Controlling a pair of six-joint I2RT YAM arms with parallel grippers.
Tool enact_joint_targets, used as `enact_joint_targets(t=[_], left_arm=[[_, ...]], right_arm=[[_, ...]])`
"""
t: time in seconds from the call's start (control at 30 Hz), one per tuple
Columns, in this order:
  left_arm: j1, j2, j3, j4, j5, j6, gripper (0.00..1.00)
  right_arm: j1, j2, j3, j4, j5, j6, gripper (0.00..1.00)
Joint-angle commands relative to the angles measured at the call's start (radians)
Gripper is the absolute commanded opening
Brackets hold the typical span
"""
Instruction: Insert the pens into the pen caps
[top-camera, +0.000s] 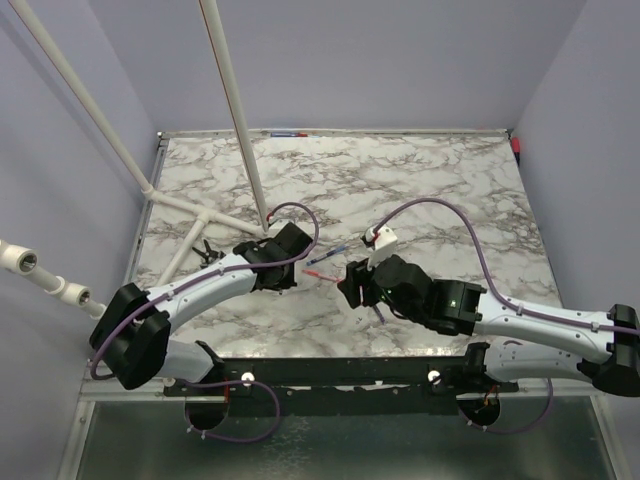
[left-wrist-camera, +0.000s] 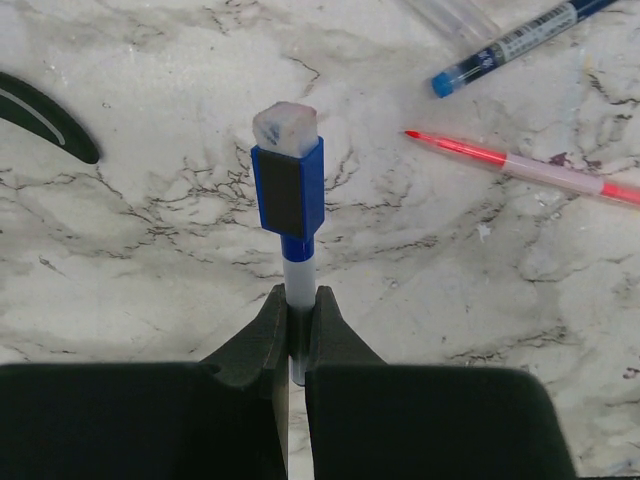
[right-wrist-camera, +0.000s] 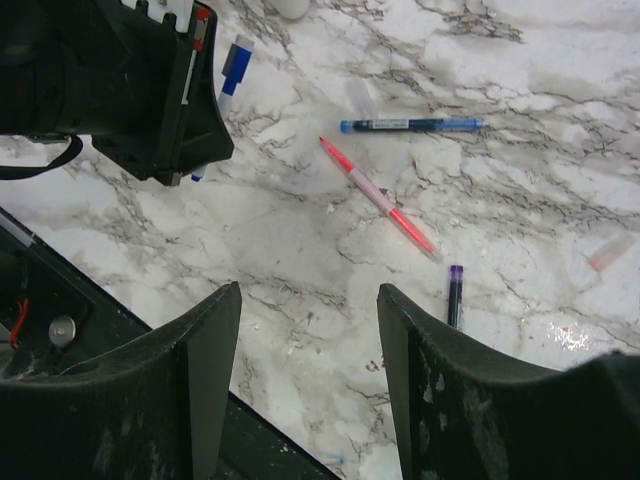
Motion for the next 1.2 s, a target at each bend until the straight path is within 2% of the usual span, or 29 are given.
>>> enact_joint_targets(t=[0.0,0.37,0.83,1.07,1.17], left_arm=[[0.009,0.036,-0.044,0.031,-0.068,-0.054,0.0],[0.054,0.12,-0.097,0.077,-0.071,-0.072,0.0],[0.081,0.12,-0.096,0.074,-0.083,-0.038,0.37],[0.081,0.052,0.003,0.024,-0.065,0.04,0.42],[0.08,0.005,0.074,-0.001,-0.055,0.1,0.49]], right_arm=[[0.004,-0.025,-0.042,-0.022,-0.015,0.04,0.61],[0.004,-0.06,-0.099,-0.039,-0.01,0.056,0.62],[0.004,-0.123,-0.124,-0.082,0.012,0.084,0.63],[0.004,-0.142,-0.111,-0.113,0.035,0.084,0.64],[0.004,-0.143,-0.102,-0.136,0.049,0.084,0.64]])
